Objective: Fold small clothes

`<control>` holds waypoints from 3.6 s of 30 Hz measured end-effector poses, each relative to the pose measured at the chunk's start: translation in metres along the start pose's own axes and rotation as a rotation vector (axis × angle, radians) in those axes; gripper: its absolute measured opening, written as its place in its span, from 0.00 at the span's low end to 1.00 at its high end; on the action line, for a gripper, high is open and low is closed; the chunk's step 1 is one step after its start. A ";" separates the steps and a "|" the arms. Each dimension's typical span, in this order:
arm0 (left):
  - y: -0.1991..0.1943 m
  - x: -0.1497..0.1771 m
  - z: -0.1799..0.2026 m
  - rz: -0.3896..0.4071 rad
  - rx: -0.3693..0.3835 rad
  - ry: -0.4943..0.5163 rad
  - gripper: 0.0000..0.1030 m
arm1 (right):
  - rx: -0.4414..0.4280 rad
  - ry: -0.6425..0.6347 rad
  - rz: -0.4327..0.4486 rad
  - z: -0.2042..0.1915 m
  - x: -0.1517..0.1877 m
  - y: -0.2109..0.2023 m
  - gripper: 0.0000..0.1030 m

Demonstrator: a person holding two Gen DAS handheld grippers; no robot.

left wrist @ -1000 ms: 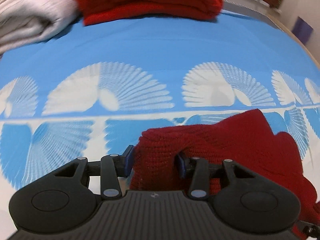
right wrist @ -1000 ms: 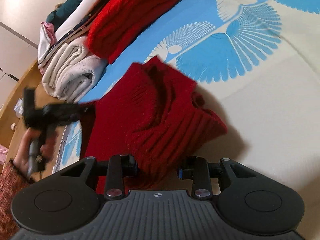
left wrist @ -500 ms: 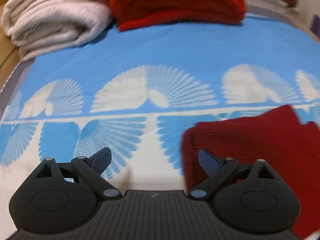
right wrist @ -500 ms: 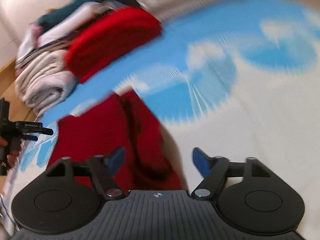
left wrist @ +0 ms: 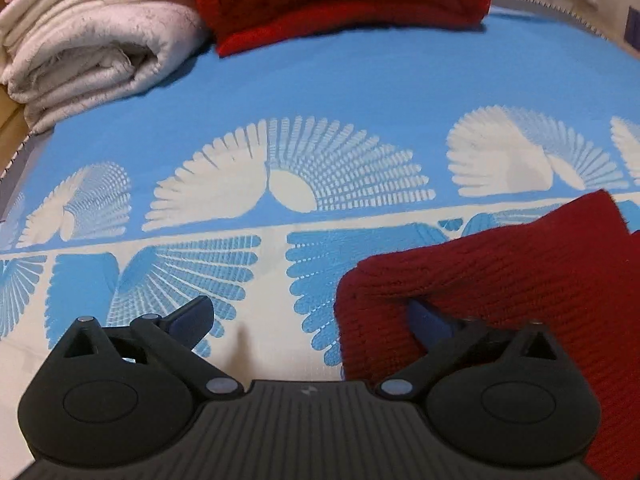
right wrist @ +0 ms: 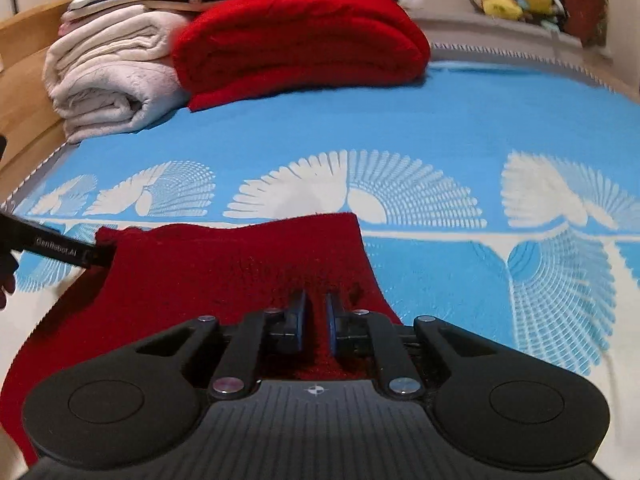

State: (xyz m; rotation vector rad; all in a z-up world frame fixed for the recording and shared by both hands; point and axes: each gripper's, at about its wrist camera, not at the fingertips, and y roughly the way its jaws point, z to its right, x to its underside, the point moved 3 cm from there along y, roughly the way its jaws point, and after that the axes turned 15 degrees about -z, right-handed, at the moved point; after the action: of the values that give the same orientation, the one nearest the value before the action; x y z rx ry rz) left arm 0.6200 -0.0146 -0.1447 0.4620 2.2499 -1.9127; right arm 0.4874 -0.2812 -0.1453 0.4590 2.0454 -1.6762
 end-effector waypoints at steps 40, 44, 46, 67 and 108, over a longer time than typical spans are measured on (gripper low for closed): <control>-0.133 0.328 0.041 0.223 0.114 -0.003 1.00 | 0.285 0.065 0.025 -0.100 0.259 -0.155 0.88; -0.133 0.328 0.043 0.217 0.126 -0.007 1.00 | 0.277 0.076 0.025 -0.099 0.257 -0.154 0.88; -0.133 0.328 0.046 0.223 0.119 0.000 1.00 | 0.277 0.072 0.024 -0.100 0.258 -0.154 0.88; -0.129 0.327 0.053 0.210 0.109 0.006 1.00 | 0.272 0.055 0.012 -0.101 0.260 -0.154 0.88; -0.125 0.328 0.056 0.193 0.100 0.010 1.00 | 0.266 0.035 -0.001 -0.103 0.262 -0.154 0.89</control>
State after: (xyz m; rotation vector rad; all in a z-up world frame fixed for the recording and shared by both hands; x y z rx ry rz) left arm 0.2661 -0.0432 -0.1396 0.6770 2.0380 -1.9335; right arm 0.1729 -0.2197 -0.1434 0.5777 1.8522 -1.9636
